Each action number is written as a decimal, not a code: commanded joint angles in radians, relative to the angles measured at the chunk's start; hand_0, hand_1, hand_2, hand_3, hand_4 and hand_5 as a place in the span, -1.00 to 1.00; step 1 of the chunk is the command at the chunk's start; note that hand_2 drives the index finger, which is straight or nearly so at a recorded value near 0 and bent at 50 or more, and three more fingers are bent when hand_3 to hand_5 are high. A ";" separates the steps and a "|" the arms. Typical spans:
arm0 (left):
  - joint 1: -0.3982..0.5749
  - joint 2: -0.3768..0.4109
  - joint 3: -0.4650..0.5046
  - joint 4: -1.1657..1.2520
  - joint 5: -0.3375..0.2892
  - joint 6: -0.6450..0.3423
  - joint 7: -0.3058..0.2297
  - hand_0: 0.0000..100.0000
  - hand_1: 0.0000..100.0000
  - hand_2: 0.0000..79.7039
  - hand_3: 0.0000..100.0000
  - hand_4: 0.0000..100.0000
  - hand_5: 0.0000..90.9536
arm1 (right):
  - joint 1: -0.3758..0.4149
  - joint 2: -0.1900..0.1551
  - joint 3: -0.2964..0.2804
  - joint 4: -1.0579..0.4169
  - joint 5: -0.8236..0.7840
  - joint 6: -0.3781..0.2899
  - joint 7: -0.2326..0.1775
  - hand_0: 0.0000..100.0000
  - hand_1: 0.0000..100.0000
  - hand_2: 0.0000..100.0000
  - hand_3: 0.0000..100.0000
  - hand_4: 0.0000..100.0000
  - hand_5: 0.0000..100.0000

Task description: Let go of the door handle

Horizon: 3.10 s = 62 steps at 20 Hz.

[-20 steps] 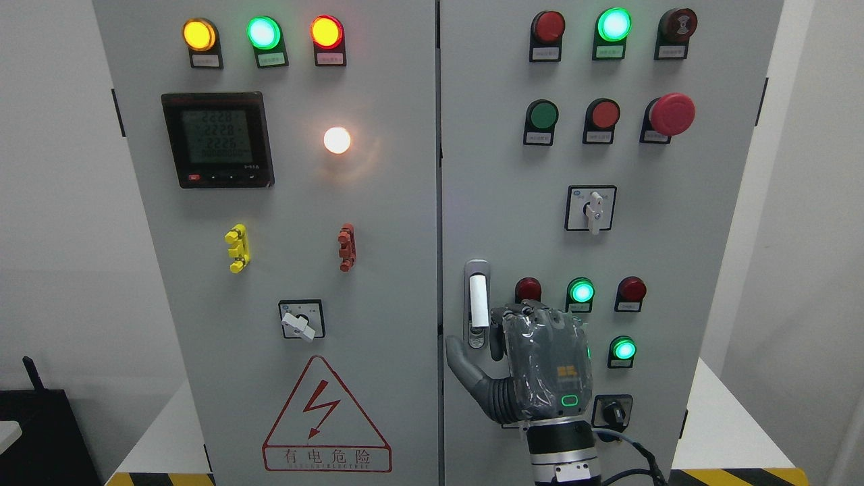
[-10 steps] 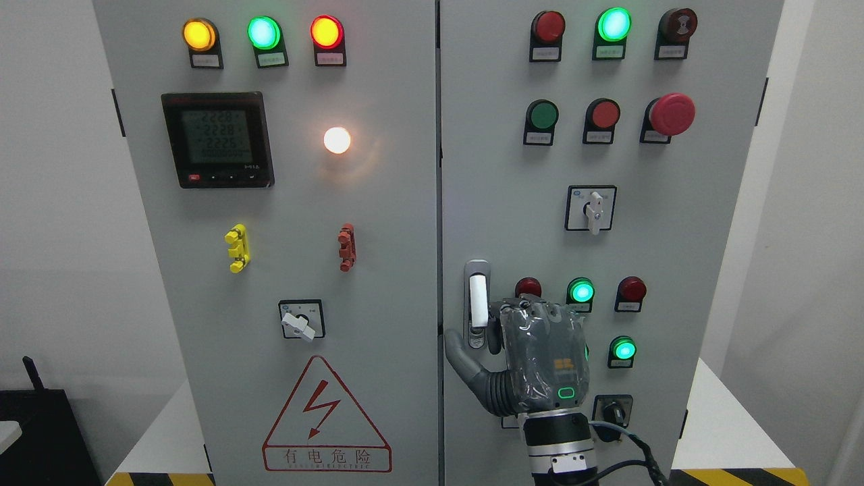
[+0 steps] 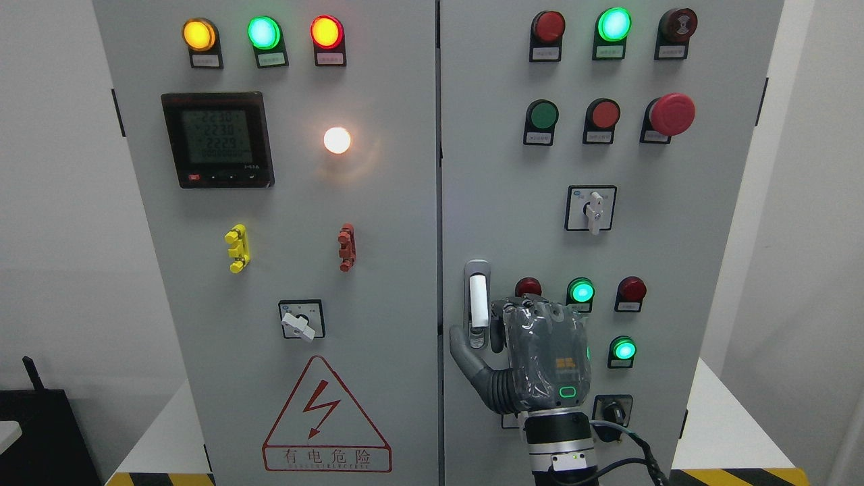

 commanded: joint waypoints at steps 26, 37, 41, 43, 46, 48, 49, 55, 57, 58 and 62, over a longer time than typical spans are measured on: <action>0.000 -0.001 -0.014 0.020 0.000 0.001 -0.001 -0.76 -0.22 -1.00 -1.00 -1.00 -1.00 | -0.007 0.009 -0.017 0.015 -0.004 0.025 -0.004 -0.30 0.19 0.86 1.00 0.78 0.96; 0.000 -0.001 -0.014 0.020 0.000 0.001 -0.001 -0.76 -0.22 -1.00 -1.00 -1.00 -1.00 | -0.005 0.009 -0.021 0.013 -0.010 0.027 -0.012 -0.22 0.21 0.87 1.00 0.79 0.97; 0.000 -0.001 -0.014 0.020 0.000 0.001 -0.001 -0.76 -0.22 -1.00 -1.00 -1.00 -1.00 | -0.004 0.009 -0.032 0.013 -0.011 0.027 -0.012 -0.17 0.19 0.87 1.00 0.79 0.97; 0.000 -0.001 -0.014 0.020 0.000 0.001 -0.001 -0.76 -0.22 -1.00 -1.00 -1.00 -1.00 | -0.004 0.009 -0.032 0.013 -0.011 0.027 -0.012 -0.16 0.19 0.87 1.00 0.80 0.97; 0.000 0.001 -0.015 0.020 0.000 0.001 -0.001 -0.76 -0.22 -1.00 -1.00 -1.00 -1.00 | -0.004 0.009 -0.032 0.012 -0.011 0.027 -0.012 -0.15 0.19 0.87 1.00 0.80 0.97; 0.000 -0.001 -0.014 0.020 0.000 0.001 -0.001 -0.76 -0.22 -1.00 -1.00 -1.00 -1.00 | -0.004 0.009 -0.035 0.012 -0.011 0.027 -0.013 -0.16 0.19 0.88 1.00 0.81 0.97; 0.000 -0.001 -0.014 0.020 0.000 0.001 -0.001 -0.76 -0.22 -1.00 -1.00 -1.00 -1.00 | -0.004 0.009 -0.040 0.010 -0.011 0.027 -0.013 -0.16 0.18 0.88 1.00 0.81 0.97; 0.000 -0.001 -0.014 0.020 0.000 0.001 -0.001 -0.76 -0.22 -1.00 -1.00 -1.00 -1.00 | -0.004 0.010 -0.053 0.007 -0.011 0.027 -0.024 -0.16 0.18 0.89 1.00 0.81 0.98; 0.000 -0.001 -0.014 0.020 0.000 0.001 -0.001 -0.76 -0.22 -1.00 -1.00 -1.00 -1.00 | -0.004 0.010 -0.055 0.007 -0.011 0.027 -0.024 -0.16 0.18 0.89 1.00 0.81 0.98; 0.000 -0.001 -0.014 0.020 0.000 0.001 -0.001 -0.76 -0.22 -1.00 -1.00 -1.00 -1.00 | -0.004 0.010 -0.055 0.007 -0.011 0.025 -0.026 -0.16 0.18 0.89 1.00 0.81 0.98; 0.000 -0.001 -0.014 0.020 0.000 0.001 -0.001 -0.76 -0.22 -1.00 -1.00 -1.00 -1.00 | -0.004 0.010 -0.063 0.004 -0.017 0.027 -0.029 -0.16 0.18 0.90 1.00 0.82 0.99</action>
